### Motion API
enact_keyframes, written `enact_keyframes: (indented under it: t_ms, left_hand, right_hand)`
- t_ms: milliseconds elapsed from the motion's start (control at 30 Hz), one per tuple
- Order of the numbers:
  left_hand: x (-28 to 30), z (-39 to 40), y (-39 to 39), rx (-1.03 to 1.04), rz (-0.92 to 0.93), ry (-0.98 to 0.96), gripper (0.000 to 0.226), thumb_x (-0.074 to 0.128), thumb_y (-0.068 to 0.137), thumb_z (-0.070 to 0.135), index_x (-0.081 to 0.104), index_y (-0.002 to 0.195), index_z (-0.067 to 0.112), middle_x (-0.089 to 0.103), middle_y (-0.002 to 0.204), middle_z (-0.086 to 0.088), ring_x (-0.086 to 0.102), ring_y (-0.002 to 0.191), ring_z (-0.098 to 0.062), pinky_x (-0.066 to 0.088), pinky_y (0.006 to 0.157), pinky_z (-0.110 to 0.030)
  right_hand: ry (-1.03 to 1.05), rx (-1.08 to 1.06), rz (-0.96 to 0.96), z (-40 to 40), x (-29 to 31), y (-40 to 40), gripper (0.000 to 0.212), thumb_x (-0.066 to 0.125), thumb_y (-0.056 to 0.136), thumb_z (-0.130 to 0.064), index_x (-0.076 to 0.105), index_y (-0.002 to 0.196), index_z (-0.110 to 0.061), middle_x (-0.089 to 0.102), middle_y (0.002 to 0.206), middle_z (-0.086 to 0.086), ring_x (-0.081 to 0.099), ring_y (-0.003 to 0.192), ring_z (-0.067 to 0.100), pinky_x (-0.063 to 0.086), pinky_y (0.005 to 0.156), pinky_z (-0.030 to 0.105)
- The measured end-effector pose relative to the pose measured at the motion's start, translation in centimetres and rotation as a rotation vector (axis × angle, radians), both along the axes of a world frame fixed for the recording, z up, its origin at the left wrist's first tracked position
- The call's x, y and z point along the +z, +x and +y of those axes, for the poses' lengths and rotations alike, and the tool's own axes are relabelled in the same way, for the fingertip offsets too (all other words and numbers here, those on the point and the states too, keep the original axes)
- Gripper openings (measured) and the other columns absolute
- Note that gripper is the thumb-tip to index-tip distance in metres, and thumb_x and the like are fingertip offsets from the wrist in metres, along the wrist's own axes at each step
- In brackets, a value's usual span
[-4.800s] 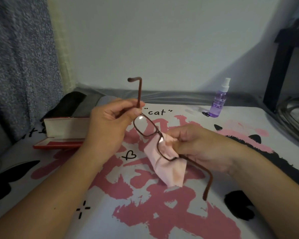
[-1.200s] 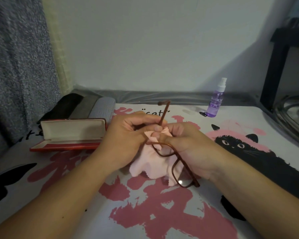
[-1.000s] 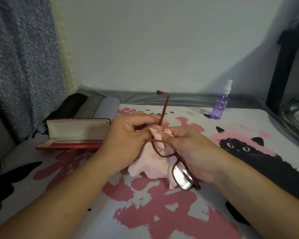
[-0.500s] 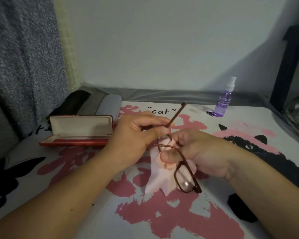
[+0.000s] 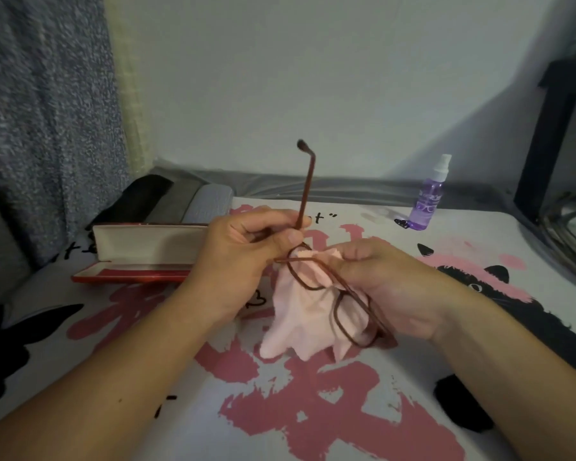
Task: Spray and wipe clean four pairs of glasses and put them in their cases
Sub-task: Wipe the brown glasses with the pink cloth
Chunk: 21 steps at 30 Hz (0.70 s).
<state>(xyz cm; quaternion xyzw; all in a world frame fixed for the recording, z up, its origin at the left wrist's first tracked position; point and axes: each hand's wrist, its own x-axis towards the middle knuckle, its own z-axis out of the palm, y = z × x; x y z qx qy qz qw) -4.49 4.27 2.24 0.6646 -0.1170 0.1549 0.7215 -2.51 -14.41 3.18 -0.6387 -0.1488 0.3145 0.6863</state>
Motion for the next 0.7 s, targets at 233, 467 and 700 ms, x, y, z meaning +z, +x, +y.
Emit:
enact_keyframes:
  t_ms: [233, 467, 700]
  left_hand:
    - [-0.8, -0.3, 0.0, -0.071, -0.078, 0.123, 0.024, 0.075, 0.074, 0.006, 0.082, 0.088, 0.023, 0.075, 0.082, 0.002, 0.07, 0.078, -0.009, 0.054, 0.071, -0.019]
    - [-0.9, -0.8, 0.3, -0.079, -0.039, 0.095, 0.02, 0.076, 0.071, 0.005, 0.081, 0.088, 0.015, 0.075, 0.088, -0.01, 0.071, 0.084, -0.016, 0.058, 0.083, -0.028]
    - [-0.5, 0.1, -0.1, 0.035, -0.116, 0.196, 0.026, 0.072, 0.083, 0.002, 0.081, 0.093, 0.024, 0.075, 0.091, 0.0, 0.07, 0.087, -0.014, 0.056, 0.082, -0.024]
  right_hand:
    - [-0.107, 0.247, -0.009, -0.7, -0.2, 0.1, 0.031, 0.07, 0.083, -0.006, 0.064, 0.109, 0.009, 0.069, 0.09, 0.012, 0.068, 0.081, 0.021, 0.055, 0.077, 0.03]
    - [-0.029, -0.079, -0.18, 0.6, -0.2, -0.1, 0.011, 0.074, 0.084, -0.014, 0.072, 0.081, -0.004, 0.067, 0.067, 0.01, 0.059, 0.062, 0.01, 0.048, 0.061, 0.016]
    - [-0.3, -0.518, -0.507, -1.0, 1.0, 0.6, 0.023, 0.056, 0.103, -0.024, 0.074, 0.089, -0.018, 0.076, 0.085, 0.01, 0.073, 0.078, 0.032, 0.06, 0.07, 0.047]
